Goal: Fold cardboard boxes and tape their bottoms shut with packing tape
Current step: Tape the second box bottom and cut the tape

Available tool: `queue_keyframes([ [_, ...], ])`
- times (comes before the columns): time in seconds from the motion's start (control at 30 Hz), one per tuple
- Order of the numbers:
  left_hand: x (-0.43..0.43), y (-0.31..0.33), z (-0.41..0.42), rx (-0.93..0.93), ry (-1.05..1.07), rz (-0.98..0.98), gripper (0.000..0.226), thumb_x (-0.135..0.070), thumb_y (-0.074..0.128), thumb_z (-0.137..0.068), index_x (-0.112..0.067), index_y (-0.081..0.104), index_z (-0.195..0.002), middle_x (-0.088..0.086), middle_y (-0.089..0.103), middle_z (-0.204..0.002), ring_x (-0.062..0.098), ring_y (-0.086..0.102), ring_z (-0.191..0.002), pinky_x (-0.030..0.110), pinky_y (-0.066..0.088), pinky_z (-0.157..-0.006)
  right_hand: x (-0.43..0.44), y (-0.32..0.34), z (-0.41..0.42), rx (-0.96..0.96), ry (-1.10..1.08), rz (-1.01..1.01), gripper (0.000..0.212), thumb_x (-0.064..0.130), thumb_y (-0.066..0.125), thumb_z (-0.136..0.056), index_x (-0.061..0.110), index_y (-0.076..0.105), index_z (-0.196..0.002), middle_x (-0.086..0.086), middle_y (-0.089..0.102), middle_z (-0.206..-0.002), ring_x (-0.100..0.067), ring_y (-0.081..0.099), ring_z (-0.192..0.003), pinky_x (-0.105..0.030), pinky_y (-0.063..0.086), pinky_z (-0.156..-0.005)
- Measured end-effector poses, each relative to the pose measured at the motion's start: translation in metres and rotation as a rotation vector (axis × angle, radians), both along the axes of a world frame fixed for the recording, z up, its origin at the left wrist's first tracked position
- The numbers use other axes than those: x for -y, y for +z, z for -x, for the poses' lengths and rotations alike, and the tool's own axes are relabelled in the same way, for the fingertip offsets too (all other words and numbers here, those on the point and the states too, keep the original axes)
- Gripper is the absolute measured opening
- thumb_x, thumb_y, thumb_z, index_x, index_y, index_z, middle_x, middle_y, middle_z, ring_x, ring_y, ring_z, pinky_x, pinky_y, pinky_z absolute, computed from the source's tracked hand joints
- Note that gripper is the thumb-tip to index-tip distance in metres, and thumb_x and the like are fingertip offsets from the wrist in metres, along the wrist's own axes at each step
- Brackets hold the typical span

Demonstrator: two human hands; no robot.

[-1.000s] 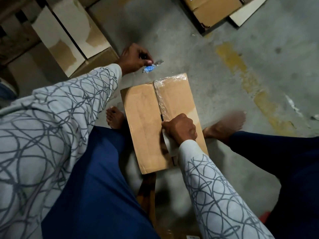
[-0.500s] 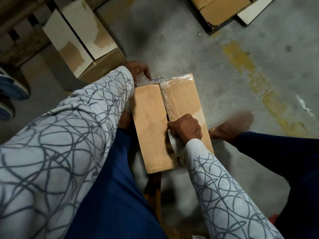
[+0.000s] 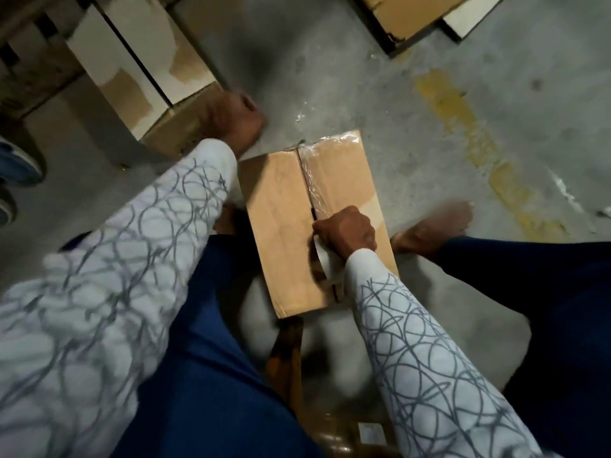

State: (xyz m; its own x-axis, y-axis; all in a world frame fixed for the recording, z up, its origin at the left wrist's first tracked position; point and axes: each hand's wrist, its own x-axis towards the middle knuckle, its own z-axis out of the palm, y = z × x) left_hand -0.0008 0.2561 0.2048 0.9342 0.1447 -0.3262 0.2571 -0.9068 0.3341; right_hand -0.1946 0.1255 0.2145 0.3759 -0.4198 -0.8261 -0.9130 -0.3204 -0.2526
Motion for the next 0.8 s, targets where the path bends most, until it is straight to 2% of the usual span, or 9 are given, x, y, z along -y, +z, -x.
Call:
queue_keyframes([
  [0.07,0.008,0.012,0.056,-0.212,-0.236,-0.095,0.087,-0.051,0.082,-0.068,-0.030,0.042,-0.143,0.016,0.033,-0.155,0.038,0.024,-0.146,0.059,0.019,-0.117,0.001,0.002,0.002,0.012,-0.006,-0.005,0.057,0.040,0.074,-0.079,0.011,0.059,-0.126,-0.015,0.061,-0.131,-0.037,0.058,-0.120,-0.038,0.047,-0.093],
  [0.1,0.008,0.014,0.082,-0.304,-0.198,-0.071,0.114,-0.061,0.085,-0.061,-0.036,0.022,-0.153,0.013,0.012,-0.164,0.039,0.009,-0.151,0.064,0.010,-0.117,0.001,0.003,0.004,0.025,-0.006,-0.012,0.059,0.043,0.074,-0.079,0.010,0.059,-0.126,-0.015,0.062,-0.131,-0.037,0.058,-0.119,-0.038,0.047,-0.094],
  [0.13,0.008,0.013,0.110,-0.362,-0.137,-0.041,0.130,-0.067,0.085,-0.056,-0.041,0.006,-0.156,0.009,-0.004,-0.167,0.039,0.001,-0.152,0.065,0.006,-0.117,0.002,0.003,0.006,0.045,-0.004,-0.022,0.063,0.048,0.074,-0.079,0.009,0.058,-0.126,-0.016,0.062,-0.131,-0.038,0.058,-0.120,-0.039,0.047,-0.095],
  [0.2,0.009,0.003,0.149,-0.383,-0.002,0.035,0.138,-0.068,0.086,-0.057,-0.045,-0.008,-0.156,0.007,-0.018,-0.166,0.039,-0.004,-0.152,0.060,0.003,-0.120,0.003,0.003,0.010,0.082,-0.006,-0.037,0.072,0.059,0.070,-0.080,0.007,0.057,-0.127,-0.018,0.061,-0.131,-0.039,0.058,-0.120,-0.040,0.047,-0.097],
  [0.33,0.015,-0.009,0.184,-0.255,0.244,0.293,0.138,-0.055,0.090,-0.060,-0.051,-0.009,-0.154,0.015,-0.003,-0.162,0.033,-0.003,-0.150,0.051,0.000,-0.117,0.006,0.001,0.025,0.138,-0.002,-0.085,0.073,0.062,0.066,-0.084,0.004,0.058,-0.128,-0.018,0.062,-0.132,-0.038,0.059,-0.119,-0.038,0.047,-0.097],
  [0.43,0.018,-0.013,0.187,-0.224,0.263,0.305,0.137,-0.051,0.091,-0.059,-0.052,-0.008,-0.154,0.013,0.009,-0.157,0.030,0.007,-0.147,0.050,0.005,-0.116,0.004,0.005,0.036,0.187,-0.011,-0.089,0.072,0.063,0.063,-0.087,0.003,0.062,-0.126,-0.018,0.063,-0.131,-0.038,0.059,-0.119,-0.037,0.046,-0.097],
  [0.63,0.011,-0.018,0.190,-0.199,0.270,0.303,0.136,-0.050,0.091,-0.058,-0.055,-0.006,-0.152,0.012,0.013,-0.154,0.034,0.011,-0.144,0.054,0.008,-0.116,0.001,0.008,0.078,0.196,-0.012,-0.111,0.073,0.068,0.065,-0.083,0.004,0.068,-0.118,-0.015,0.067,-0.124,-0.037,0.061,-0.114,-0.039,0.048,-0.097],
  [0.7,0.013,-0.019,0.189,-0.210,0.260,0.308,0.136,-0.051,0.091,-0.057,-0.056,-0.007,-0.151,0.013,0.016,-0.151,0.035,0.016,-0.141,0.056,0.012,-0.114,-0.003,0.007,0.081,0.209,-0.042,-0.107,0.071,0.070,0.061,-0.085,0.006,0.069,-0.116,-0.014,0.067,-0.124,-0.036,0.061,-0.113,-0.039,0.048,-0.098],
  [0.8,0.012,-0.023,0.191,-0.187,0.261,0.350,0.125,-0.049,0.088,-0.062,-0.057,0.000,-0.151,0.011,0.023,-0.145,0.033,0.027,-0.134,0.054,0.024,-0.112,-0.013,0.004,0.078,0.160,0.030,-0.063,0.073,0.071,0.055,-0.087,0.007,0.068,-0.118,-0.013,0.066,-0.124,-0.036,0.060,-0.114,-0.035,0.044,-0.090],
])
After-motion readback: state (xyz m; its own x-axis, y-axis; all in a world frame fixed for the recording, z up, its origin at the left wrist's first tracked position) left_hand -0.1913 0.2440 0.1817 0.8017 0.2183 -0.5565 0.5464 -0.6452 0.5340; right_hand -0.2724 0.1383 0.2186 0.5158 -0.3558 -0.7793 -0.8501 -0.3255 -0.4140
